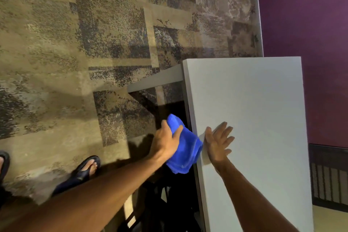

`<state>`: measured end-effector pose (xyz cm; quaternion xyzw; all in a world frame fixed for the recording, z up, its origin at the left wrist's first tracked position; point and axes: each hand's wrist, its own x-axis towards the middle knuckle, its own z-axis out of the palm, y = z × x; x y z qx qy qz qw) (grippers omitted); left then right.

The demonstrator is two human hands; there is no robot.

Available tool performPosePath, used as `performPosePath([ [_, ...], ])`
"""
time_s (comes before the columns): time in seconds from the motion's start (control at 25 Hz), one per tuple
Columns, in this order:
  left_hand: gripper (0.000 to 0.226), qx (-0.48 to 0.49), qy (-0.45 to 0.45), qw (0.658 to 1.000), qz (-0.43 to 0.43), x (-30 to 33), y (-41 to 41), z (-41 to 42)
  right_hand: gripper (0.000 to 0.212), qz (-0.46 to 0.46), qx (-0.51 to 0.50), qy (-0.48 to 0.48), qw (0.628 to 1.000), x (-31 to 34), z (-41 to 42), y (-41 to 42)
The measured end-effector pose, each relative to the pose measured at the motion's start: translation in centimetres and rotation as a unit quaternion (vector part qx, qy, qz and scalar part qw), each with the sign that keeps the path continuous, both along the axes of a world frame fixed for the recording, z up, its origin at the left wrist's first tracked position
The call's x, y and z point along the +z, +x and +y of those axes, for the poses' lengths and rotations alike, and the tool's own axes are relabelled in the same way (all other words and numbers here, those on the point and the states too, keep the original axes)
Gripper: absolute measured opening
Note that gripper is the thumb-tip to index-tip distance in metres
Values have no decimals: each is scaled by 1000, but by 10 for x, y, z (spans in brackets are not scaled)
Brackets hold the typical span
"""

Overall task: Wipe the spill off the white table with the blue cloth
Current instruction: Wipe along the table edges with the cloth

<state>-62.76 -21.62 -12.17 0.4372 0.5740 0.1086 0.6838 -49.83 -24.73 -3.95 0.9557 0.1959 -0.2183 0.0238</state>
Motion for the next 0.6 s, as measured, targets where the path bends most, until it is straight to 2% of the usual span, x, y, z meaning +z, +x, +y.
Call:
performPosePath([
  [0.16, 36, 35, -36, 999, -12, 26, 28, 5, 70, 39, 19, -16, 999, 10, 2, 2],
  [0.24, 34, 54, -26, 998, -22, 30, 33, 16, 71, 49, 32, -41, 997, 10, 1, 5],
  [0.44, 39, 134, 107, 985, -34, 39, 33, 63, 72, 85, 54, -48, 994, 10, -3, 17],
  [0.52, 38, 152, 169, 973, -30, 42, 34, 92, 76, 85, 26, -34, 995, 10, -1, 21],
  [0.56, 40, 153, 193, 969, -23, 43, 35, 106, 76, 100, 0, -17, 995, 13, 1, 20],
  [0.6, 43, 151, 214, 965, -13, 43, 36, 119, 75, 86, -32, 50, 995, 11, -4, 25],
])
